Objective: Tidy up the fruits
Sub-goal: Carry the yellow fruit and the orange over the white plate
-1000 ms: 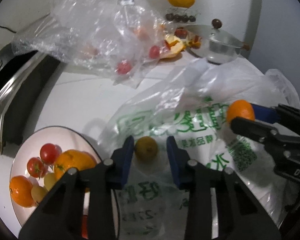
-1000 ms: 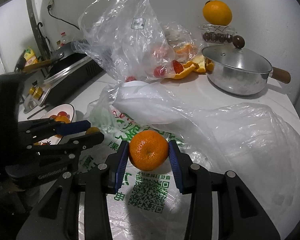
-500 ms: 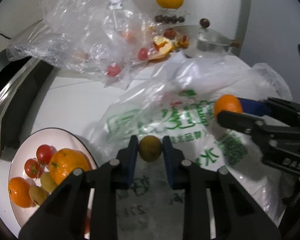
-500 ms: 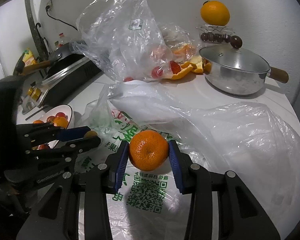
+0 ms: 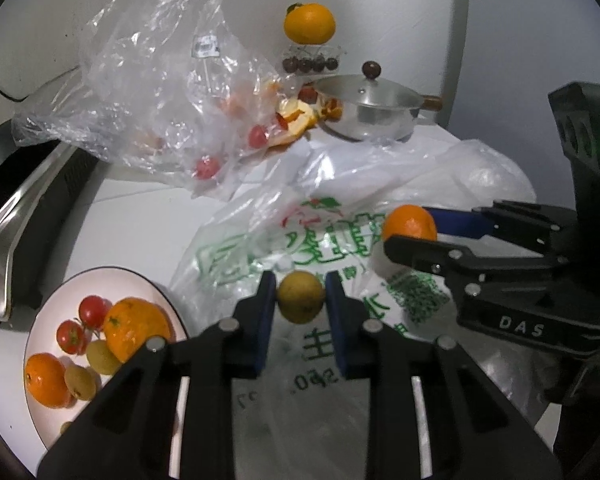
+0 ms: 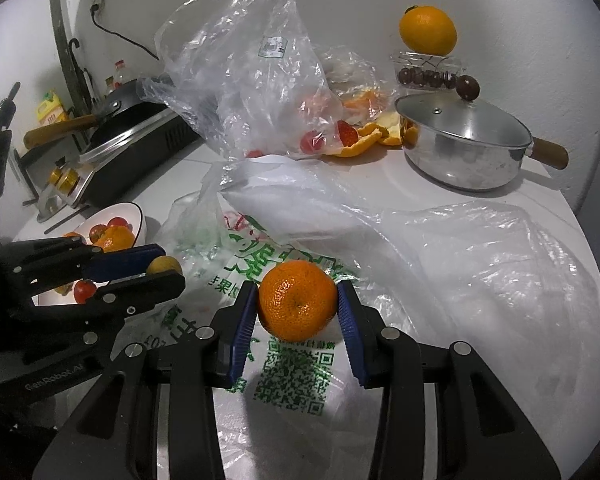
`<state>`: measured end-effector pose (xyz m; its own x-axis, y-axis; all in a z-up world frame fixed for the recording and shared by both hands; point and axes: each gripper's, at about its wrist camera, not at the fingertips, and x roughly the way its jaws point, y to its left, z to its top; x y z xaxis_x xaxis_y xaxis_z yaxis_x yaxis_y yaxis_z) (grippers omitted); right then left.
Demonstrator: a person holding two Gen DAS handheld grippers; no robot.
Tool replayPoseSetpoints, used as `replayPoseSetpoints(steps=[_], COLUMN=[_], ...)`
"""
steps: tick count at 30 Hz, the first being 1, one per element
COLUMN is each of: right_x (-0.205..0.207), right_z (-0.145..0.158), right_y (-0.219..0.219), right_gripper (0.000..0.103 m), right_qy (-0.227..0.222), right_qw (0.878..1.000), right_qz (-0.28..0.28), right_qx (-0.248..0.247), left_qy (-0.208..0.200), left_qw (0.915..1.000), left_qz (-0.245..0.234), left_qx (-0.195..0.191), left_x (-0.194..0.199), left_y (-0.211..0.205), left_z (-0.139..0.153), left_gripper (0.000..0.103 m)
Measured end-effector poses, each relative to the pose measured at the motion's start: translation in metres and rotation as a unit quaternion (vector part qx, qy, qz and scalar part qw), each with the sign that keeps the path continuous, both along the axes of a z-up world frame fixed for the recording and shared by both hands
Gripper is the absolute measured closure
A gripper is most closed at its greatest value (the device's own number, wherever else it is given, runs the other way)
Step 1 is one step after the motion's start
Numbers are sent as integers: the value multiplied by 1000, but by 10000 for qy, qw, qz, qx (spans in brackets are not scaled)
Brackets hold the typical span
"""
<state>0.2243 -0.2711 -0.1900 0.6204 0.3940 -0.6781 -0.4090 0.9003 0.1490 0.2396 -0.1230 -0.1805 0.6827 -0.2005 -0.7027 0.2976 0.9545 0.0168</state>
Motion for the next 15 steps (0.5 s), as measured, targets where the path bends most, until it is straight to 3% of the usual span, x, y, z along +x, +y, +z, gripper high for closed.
replayPoseSetpoints(steps=[15], right_x=[-35], right_z=[25], right_y=[9], right_gripper=[60], right_qy=[-248], right_qw=[9996], right_qz=[-50], right_qx=[-152], left_qy=[-270], left_qw=[9993], left_qz=[-174], left_qx=[-183], left_x=[-39], left_y=[9], left_z=[20], left_gripper=[77])
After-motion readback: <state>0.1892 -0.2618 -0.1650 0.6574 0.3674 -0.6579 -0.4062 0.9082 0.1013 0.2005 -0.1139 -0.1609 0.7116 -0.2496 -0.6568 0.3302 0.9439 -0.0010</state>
